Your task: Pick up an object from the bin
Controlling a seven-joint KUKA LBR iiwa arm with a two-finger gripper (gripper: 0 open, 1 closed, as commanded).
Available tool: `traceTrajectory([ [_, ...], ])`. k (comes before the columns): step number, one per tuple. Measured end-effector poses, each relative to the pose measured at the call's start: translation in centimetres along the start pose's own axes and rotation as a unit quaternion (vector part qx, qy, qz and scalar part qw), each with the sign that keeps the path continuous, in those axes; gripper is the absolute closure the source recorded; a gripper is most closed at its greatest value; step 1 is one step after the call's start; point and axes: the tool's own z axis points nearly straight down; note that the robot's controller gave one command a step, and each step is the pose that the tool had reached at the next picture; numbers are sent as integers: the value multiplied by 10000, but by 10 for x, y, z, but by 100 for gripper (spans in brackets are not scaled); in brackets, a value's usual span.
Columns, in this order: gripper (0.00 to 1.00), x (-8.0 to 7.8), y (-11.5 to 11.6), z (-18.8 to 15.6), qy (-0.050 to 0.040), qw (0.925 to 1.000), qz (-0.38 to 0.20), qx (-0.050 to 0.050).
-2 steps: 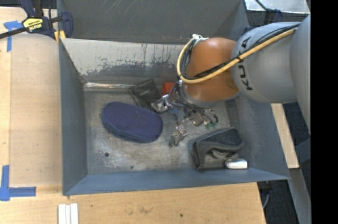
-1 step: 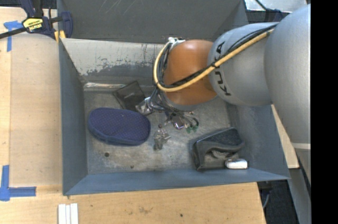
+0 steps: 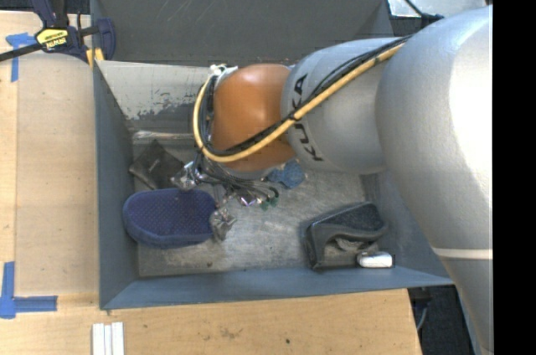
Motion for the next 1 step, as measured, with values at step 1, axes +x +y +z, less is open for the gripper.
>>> traceTrajectory([
  [1, 100, -2, 0, -2, -33, 10000, 17, -3],
])
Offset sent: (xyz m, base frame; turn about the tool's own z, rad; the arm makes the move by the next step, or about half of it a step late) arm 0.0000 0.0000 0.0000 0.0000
